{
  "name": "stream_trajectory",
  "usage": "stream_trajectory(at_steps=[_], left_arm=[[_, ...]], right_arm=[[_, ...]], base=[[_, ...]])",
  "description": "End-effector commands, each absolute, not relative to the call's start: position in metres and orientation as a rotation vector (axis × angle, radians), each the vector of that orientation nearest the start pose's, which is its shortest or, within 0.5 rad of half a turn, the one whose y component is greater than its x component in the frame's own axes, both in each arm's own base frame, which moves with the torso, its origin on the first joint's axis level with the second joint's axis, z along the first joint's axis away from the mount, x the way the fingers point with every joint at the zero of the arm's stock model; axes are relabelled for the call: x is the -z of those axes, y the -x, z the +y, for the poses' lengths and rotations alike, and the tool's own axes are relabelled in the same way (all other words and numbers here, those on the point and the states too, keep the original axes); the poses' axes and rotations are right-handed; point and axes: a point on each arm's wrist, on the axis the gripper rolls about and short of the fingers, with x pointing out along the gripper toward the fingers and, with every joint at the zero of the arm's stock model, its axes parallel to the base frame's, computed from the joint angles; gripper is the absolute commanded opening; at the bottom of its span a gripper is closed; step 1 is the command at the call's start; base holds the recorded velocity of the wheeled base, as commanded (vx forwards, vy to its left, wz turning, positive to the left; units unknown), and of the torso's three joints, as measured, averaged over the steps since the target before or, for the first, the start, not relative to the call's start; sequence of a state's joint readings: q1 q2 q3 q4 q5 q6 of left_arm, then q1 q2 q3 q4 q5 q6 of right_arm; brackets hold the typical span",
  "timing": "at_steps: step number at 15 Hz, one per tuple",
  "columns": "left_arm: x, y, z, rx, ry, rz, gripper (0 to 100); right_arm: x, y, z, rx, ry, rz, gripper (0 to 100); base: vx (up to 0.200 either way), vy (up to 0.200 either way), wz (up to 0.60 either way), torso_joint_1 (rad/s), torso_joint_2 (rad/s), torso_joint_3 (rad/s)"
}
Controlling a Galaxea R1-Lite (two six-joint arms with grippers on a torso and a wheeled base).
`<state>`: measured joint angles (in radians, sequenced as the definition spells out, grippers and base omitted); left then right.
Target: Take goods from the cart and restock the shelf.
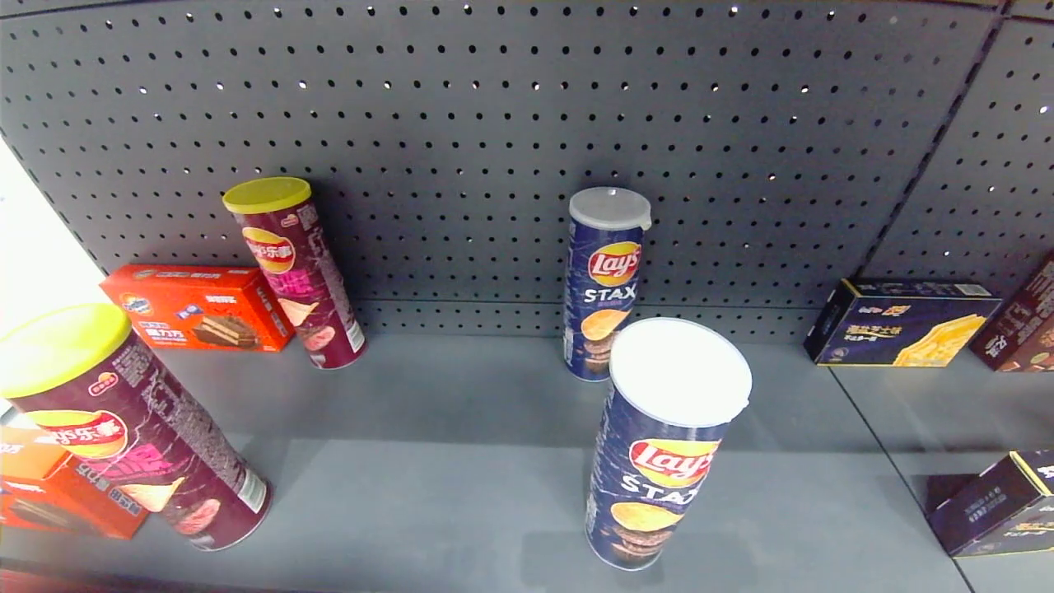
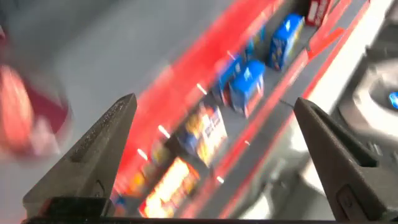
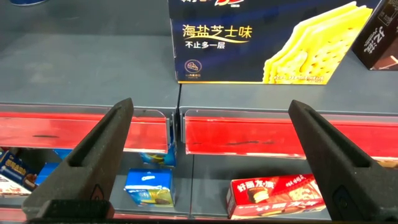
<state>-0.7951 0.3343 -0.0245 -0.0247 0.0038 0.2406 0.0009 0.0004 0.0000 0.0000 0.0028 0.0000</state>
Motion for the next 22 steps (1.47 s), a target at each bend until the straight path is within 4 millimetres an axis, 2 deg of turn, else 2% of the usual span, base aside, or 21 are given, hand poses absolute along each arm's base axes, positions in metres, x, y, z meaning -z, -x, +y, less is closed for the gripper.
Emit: stream_trajectory(at_steps=[1, 5, 8, 11, 13, 15, 16, 22], left_arm=[[-0.084, 0.013, 0.012, 0.682, -0.204, 0.069, 100], [-0.082, 0.022, 0.014, 0.557, -0.174, -0.014, 100], [-0.085, 0.015, 0.001, 0.216, -0.181, 0.134, 100], [-0.082, 0.015, 0.000, 0.183, -0.177, 0.035, 100], [-0.077, 0.020, -0.002, 0.051, -0.154, 0.022, 100], [-0.075, 0.023, -0.002, 0.071, -0.130, 0.000, 100], [-0.075, 0.023, -0.002, 0.068, -0.055, 0.003, 100], [-0.075, 0.023, -0.002, 0.062, -0.073, 0.002, 100]], right_arm=[[-0.075, 0.023, 0.000, -0.005, 0.000, 0.000, 100], [-0.075, 0.023, 0.000, -0.005, 0.000, 0.000, 100], [-0.075, 0.023, 0.000, -0.005, 0.000, 0.000, 100], [-0.075, 0.023, 0.000, -0.005, 0.000, 0.000, 100], [-0.075, 0.023, 0.000, -0.005, 0.000, 0.000, 100], [-0.075, 0.023, 0.000, -0.005, 0.000, 0.000, 100], [-0.075, 0.023, 0.000, -0.005, 0.000, 0.000, 100], [-0.075, 0.023, 0.000, -0.005, 0.000, 0.000, 100]], base=[[0.000, 0.000, 0.00, 0.000, 0.00, 0.000], [0.000, 0.000, 0.00, 0.000, 0.00, 0.000], [0.000, 0.000, 0.00, 0.000, 0.00, 0.000], [0.000, 0.000, 0.00, 0.000, 0.00, 0.000], [0.000, 0.000, 0.00, 0.000, 0.00, 0.000], [0.000, 0.000, 0.00, 0.000, 0.00, 0.000], [0.000, 0.000, 0.00, 0.000, 0.00, 0.000], [0.000, 0.000, 0.00, 0.000, 0.00, 0.000]])
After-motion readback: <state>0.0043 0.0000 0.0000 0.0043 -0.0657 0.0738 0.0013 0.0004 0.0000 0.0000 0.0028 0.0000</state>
